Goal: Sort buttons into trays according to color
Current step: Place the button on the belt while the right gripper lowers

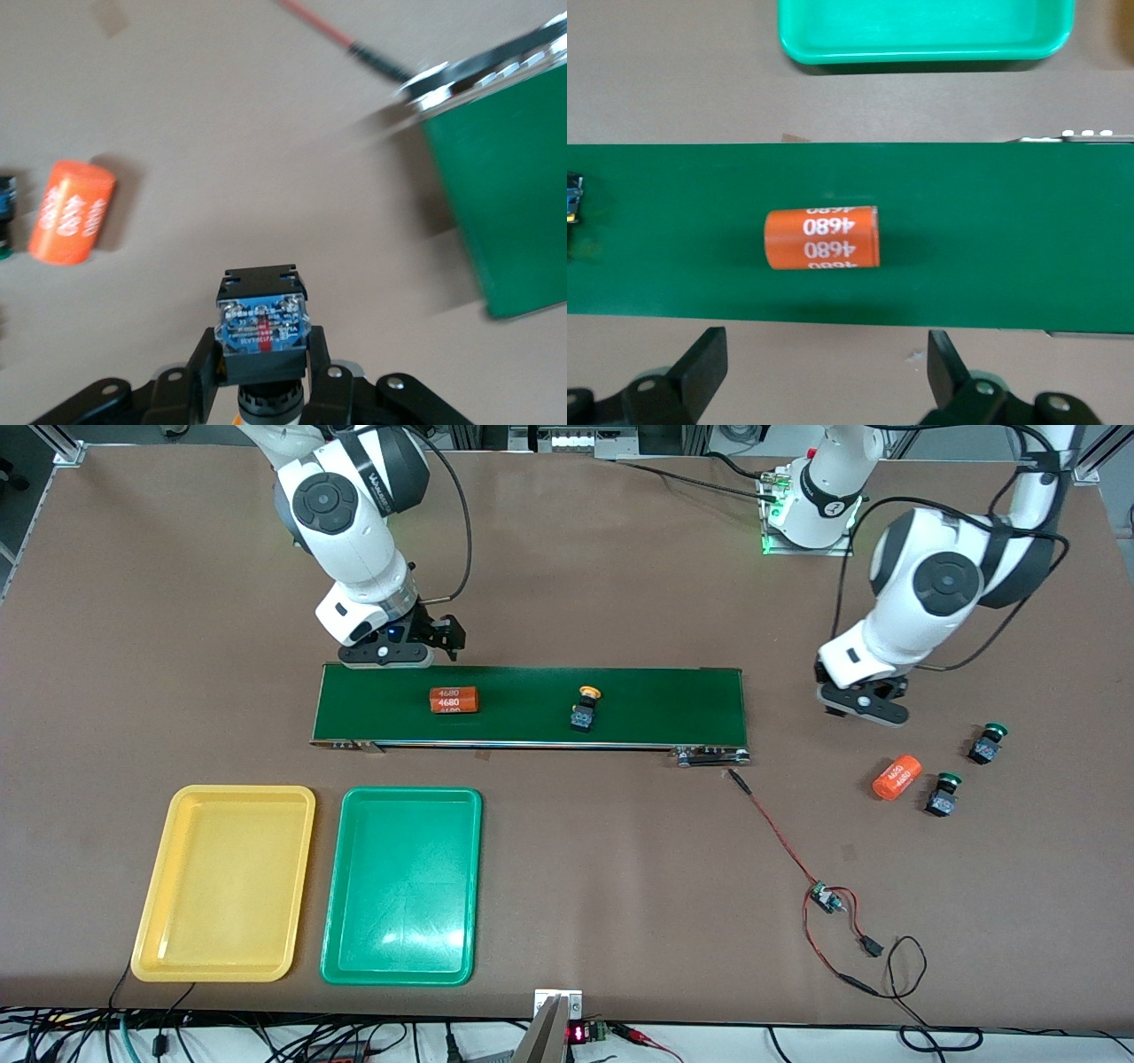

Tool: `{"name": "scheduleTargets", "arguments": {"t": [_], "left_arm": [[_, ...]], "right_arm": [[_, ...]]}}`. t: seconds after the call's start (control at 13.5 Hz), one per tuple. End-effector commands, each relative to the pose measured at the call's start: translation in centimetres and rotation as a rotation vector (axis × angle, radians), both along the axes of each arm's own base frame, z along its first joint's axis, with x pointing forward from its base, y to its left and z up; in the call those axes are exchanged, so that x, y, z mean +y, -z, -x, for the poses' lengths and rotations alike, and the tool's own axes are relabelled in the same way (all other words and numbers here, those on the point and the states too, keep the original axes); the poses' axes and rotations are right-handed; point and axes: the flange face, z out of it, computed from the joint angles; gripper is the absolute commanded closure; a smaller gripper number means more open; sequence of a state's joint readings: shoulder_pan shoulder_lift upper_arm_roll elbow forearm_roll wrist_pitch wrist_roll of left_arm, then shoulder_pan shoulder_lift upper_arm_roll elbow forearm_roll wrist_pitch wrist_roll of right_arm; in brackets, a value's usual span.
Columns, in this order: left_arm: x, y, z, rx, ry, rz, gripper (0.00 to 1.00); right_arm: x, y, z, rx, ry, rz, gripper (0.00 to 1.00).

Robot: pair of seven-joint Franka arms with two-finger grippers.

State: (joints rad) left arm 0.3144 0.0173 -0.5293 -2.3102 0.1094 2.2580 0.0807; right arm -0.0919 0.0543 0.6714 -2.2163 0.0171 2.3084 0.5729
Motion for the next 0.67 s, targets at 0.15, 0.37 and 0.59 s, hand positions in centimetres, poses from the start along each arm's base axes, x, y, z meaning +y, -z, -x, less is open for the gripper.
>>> {"name": "scheduleTargets", "arguments": {"t": [0.15,0.37,0.59], "left_arm": [[-6.8,-0.3,-1.4,0.014,-0.072,0.099,1.0],[-11.9,2.3,-1.2,0.069,-0.114,0.128,1.0],[-16.3,4.3,-0.8,0.107,-0.142,0.146,1.0]], "right_arm": [[2.5,1.5,-0.3,0.035,-0.014,-0.024,0.0],[3.5,2.6,-0.9,0.036,-0.038,-0.01,0.0],[3.9,2.8,-2.5,0.039,-0.036,-0.028,0.0]]}}
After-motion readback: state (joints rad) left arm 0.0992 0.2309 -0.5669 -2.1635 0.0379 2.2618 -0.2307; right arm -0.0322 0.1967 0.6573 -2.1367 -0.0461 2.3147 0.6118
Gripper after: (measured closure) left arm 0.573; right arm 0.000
